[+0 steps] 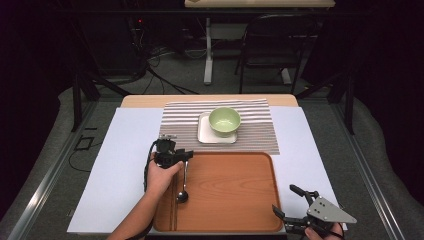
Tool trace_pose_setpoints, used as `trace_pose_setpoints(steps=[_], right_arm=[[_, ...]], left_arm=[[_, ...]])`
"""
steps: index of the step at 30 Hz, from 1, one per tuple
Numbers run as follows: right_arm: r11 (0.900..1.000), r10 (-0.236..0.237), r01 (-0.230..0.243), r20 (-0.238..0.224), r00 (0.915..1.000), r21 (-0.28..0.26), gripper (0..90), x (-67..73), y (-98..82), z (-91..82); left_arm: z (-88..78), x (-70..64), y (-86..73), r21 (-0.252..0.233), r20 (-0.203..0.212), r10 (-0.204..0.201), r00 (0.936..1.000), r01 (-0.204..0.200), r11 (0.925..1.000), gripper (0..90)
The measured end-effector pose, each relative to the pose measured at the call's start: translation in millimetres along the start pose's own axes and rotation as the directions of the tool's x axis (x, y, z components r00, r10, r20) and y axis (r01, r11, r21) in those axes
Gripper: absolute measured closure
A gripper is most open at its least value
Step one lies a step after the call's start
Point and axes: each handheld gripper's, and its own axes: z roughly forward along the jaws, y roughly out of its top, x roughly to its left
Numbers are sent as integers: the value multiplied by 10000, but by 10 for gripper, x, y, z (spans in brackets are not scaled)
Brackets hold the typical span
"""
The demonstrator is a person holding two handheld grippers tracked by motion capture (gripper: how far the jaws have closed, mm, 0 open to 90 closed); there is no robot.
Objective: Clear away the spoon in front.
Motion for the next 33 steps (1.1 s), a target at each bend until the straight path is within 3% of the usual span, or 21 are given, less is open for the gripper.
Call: trace_pose_setpoints(steps=[9, 14, 33], right_arm=[[10000, -21, 21, -2, 10000, 1, 154, 2, 1, 0], [10000, -9, 9, -3, 10000, 7, 154, 4, 2, 2], [10000, 44, -44, -8, 10000, 18, 154, 3, 1, 7]], left_arm=[[-67, -12, 54, -334, -53, -54, 10000, 52, 9994, 454], [-86, -30, 78, -438, -247, 215, 9995, -226, 9988, 413], [-180, -62, 284, -432, -367, 336, 9988, -352, 9984, 393]])
